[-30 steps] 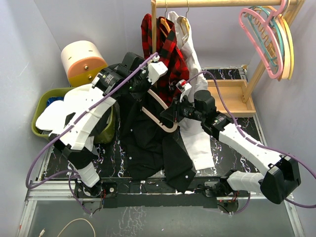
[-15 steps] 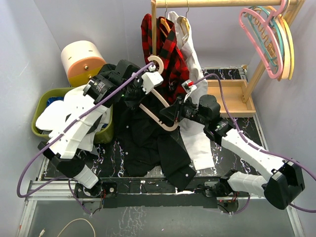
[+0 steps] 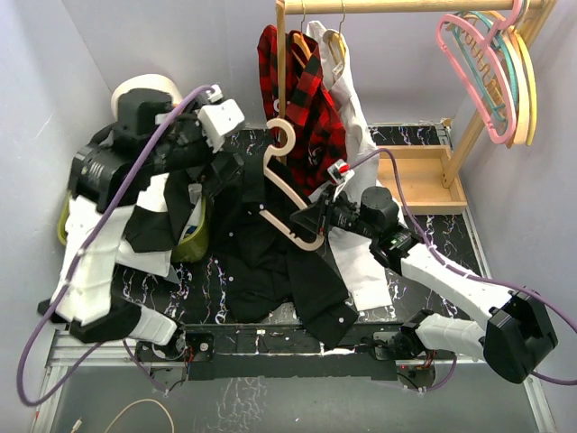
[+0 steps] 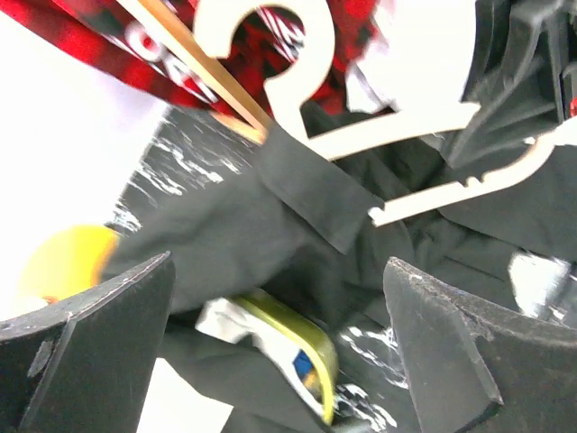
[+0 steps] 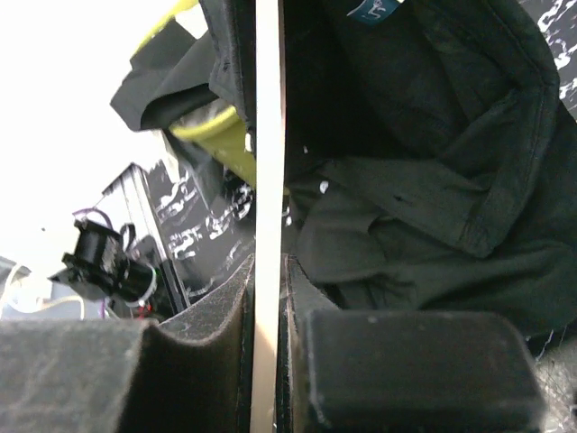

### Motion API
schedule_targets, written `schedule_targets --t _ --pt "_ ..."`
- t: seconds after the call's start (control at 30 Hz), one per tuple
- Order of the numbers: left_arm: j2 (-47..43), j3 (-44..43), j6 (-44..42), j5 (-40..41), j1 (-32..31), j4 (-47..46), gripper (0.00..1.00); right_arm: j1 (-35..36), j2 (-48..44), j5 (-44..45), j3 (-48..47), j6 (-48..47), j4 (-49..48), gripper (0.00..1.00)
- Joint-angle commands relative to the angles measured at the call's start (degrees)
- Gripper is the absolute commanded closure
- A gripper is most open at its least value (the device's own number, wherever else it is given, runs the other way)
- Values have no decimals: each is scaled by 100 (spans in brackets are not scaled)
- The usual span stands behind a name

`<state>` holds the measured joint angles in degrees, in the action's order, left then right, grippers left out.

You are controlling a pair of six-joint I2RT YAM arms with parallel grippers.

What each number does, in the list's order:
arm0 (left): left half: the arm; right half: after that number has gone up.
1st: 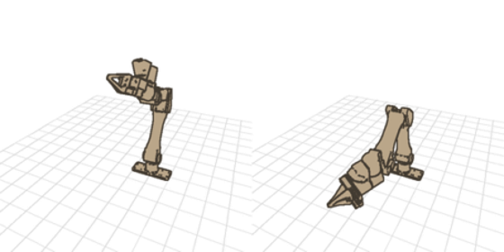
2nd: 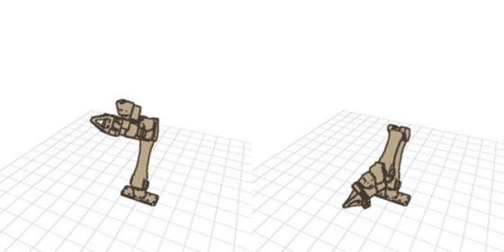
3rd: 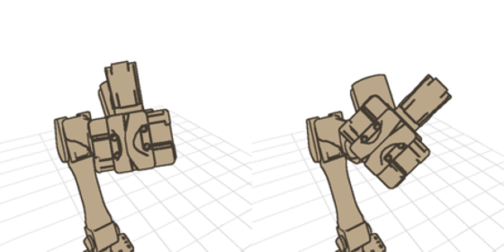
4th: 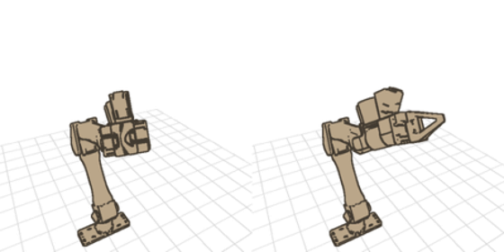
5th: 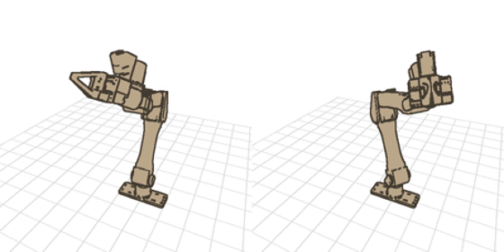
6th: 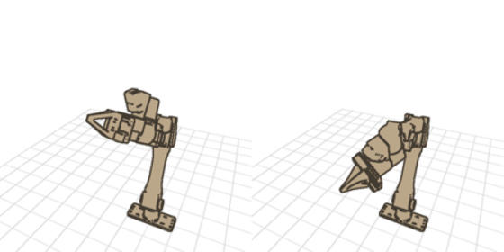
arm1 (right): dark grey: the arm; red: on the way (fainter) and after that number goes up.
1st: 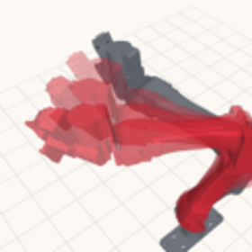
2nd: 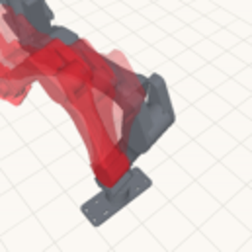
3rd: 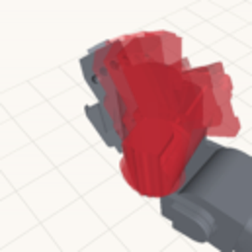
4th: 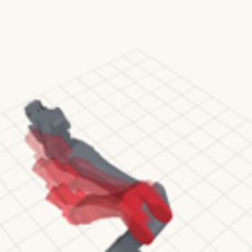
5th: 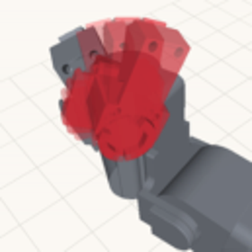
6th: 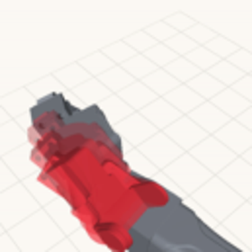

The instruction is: Place the shirt on the hanger

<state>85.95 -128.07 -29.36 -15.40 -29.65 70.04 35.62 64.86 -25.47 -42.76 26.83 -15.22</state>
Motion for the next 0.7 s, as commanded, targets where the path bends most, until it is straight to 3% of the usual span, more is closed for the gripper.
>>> schedule_targets --t 0.0,0.07,0.23,0.43,0.57,0.67 --pt "-969 1017 -842 67 22 -1383 3 31 -322 -476 218 -752 -606 92" --pt "-1175 1499 -1448 -242 31 -1549 3 28 -471 -532 353 -982 -527 92" --pt "-265 525 -1954 -1475 181 -192 13 27 -882 -436 614 -1428 -474 92" --pt "724 -236 -2091 -2741 599 717 13 35 -1184 -488 808 -2029 -397 92" --pt "1346 -967 -2067 -3117 708 1189 12 41 -1303 -505 884 -2283 -375 92" --pt "1384 -993 -2163 -3346 744 1196 13 40 -1357 -491 927 -2350 -362 92"
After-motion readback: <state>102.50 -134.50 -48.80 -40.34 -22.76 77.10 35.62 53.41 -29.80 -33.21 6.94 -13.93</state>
